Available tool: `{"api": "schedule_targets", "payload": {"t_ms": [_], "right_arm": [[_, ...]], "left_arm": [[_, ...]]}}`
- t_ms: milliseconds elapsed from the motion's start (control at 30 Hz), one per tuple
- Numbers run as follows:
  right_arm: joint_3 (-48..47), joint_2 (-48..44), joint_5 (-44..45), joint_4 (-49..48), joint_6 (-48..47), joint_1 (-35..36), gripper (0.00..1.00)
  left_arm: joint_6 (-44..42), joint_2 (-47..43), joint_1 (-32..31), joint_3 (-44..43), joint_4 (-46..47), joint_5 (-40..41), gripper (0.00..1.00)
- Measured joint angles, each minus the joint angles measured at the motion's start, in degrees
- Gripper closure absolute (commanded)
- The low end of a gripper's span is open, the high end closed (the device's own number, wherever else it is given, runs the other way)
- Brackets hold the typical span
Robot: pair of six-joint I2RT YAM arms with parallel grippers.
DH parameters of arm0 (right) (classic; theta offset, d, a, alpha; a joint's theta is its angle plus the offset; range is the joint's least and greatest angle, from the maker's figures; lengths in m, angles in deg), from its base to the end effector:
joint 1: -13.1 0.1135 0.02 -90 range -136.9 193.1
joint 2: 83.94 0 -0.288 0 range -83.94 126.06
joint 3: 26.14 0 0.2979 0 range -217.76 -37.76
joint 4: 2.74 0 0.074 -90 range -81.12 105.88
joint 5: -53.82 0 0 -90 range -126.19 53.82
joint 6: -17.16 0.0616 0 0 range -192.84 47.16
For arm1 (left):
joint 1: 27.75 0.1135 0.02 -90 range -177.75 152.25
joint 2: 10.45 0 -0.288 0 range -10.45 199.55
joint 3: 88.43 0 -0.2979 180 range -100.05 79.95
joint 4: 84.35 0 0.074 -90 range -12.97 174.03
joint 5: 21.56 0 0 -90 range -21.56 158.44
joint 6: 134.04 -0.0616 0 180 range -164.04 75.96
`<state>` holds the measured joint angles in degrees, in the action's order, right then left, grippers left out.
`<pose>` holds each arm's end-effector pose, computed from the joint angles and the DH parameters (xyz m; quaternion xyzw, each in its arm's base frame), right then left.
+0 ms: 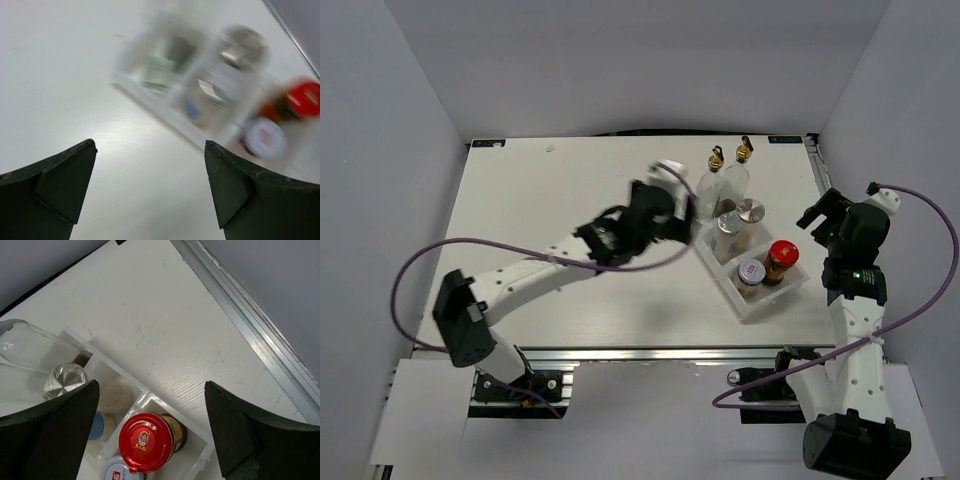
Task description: Organize the condiment bottles
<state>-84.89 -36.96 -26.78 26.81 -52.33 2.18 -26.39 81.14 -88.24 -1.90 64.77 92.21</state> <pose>0.2372 -0.0560 0.3437 0.2646 0.7620 -0.0169 0.5908 0.2382 -0.3705 0.3480 0.2106 0.8231 -0.1753 0.4974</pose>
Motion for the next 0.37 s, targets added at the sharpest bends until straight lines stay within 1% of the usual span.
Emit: {"api": "schedule_targets", "payload": {"t_ms": [33,133,200,267,333,367], "right_arm": [[-0.02,-0.02,-0.28,-0.02,-0.09,0.00,0.11],[-0.02,0.00,-0.57,-0.02,-0.44,0.00,0.11],[-0.02,0.00,-0.35,-0.04,-0.63,0.00,0.11],[-0.02,0.00,-0.11,-0.02,-0.76,0.00,0.10],[-0.02,0.00,-0.02,-0.09,-0.83,0.00,0.11],[-0.02,-0.02,0.02,-0.13,-0.85,0.00,0.11]], "left_arm": [[1.42,-2.64,3.52,2.51,0.33,1.53,0.02],[5.73,-10.49,18.10,11.50,1.36,5.88,0.02],[8.28,-15.26,29.92,17.55,1.31,7.13,0.02],[10.10,-19.02,40.48,21.84,0.52,7.98,0.02],[11.21,-22.91,47.47,25.31,0.04,9.49,0.02],[11.56,-24.94,49.13,26.80,-0.24,9.90,0.02]]}}
